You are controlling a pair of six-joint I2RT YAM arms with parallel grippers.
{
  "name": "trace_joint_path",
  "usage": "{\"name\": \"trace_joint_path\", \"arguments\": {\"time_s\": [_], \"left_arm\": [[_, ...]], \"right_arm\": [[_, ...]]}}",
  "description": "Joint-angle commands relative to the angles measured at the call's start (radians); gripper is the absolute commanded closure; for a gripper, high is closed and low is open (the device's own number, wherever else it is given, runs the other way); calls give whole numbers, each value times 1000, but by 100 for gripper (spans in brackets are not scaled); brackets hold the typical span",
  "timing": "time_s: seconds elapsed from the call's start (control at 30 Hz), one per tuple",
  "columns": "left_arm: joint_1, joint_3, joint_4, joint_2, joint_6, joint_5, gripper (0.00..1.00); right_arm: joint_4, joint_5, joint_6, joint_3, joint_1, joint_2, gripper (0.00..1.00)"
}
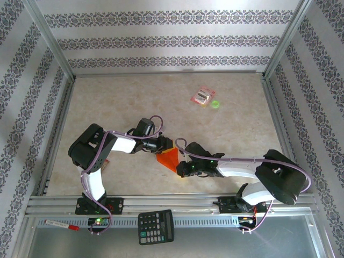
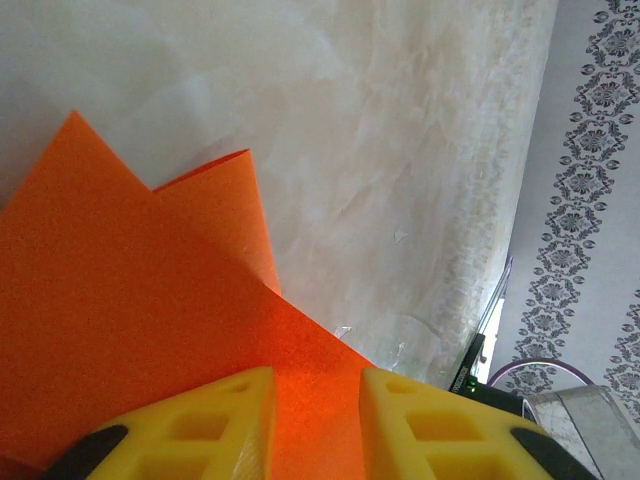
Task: Fold a paper plane with a square sheet of paper (pick it up from the middle)
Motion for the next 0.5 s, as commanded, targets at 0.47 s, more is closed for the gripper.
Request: {"name": "trace_joint_path", "arguments": {"time_s": [0.47], "left_arm": [[19, -2, -104, 42, 46, -61, 71]], "right_arm": [[-1, -33, -24, 33, -40, 13, 95]]}}
